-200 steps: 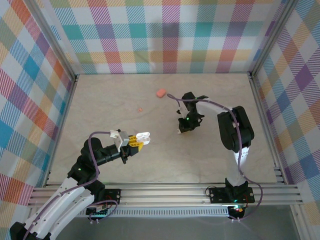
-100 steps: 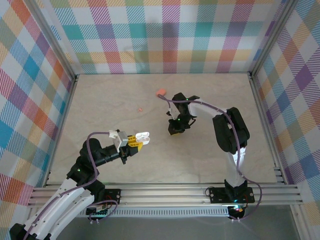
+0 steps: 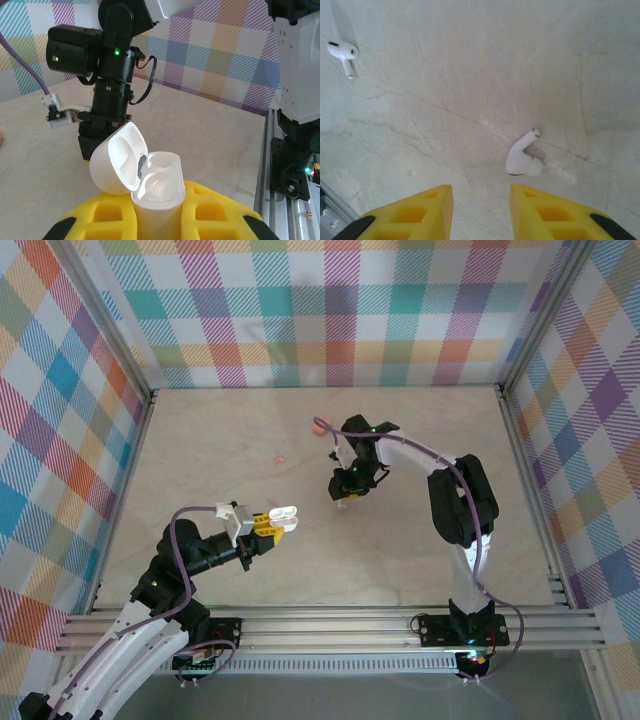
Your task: Insert wireless bluetooth earbuds into charging case
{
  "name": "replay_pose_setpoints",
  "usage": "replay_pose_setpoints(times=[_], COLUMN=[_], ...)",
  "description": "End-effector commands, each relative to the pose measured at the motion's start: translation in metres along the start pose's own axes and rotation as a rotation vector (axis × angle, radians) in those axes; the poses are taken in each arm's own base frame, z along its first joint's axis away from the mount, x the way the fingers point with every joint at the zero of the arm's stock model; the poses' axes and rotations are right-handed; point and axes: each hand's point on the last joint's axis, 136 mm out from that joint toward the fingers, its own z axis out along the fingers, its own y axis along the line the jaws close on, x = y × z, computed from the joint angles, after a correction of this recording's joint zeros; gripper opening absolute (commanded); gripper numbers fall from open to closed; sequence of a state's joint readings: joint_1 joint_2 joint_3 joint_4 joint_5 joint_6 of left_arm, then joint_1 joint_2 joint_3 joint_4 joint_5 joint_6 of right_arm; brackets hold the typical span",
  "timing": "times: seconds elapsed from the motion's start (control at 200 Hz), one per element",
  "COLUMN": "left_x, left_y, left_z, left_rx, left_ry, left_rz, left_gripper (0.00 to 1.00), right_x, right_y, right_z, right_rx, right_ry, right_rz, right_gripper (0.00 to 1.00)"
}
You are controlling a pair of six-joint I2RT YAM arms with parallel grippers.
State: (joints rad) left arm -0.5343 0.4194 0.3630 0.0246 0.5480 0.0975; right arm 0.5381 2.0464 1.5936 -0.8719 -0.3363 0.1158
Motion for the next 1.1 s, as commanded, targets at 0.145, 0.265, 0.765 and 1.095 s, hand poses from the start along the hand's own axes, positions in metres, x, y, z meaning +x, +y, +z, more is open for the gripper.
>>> replay_pose_setpoints(times=[0.145,0.265,0.765,1.095], left_x=[-0.017,-0.016,-0.017,-0.017], left_y=[-0.005,-0.004,0.001,0.001], left_z=[-0.004,-0.003,0.007,0.008], left_rx=[0.006,0.005,0.009,0.011], left_ry=[-0.039,-0.037,-0.027,-0.024], left_rz=[0.013,0.015,0.004,-0.001], left_gripper=[0.00,0.00,0.00,0.00], right_x=[0.007,0.010,0.039,0.035], right_y=[-0.053,-0.053,-0.031,-0.002], right_z=[0.006,0.021,0.052,0.049], right_rx=[0.120,0.076,-0.005,-0.056], right_ry=[0.022,0.050,0.115,0.106], right_rz=[0.105,0.082,0.063,0.004], right_gripper=[0.21,0.16,0.14,0.14])
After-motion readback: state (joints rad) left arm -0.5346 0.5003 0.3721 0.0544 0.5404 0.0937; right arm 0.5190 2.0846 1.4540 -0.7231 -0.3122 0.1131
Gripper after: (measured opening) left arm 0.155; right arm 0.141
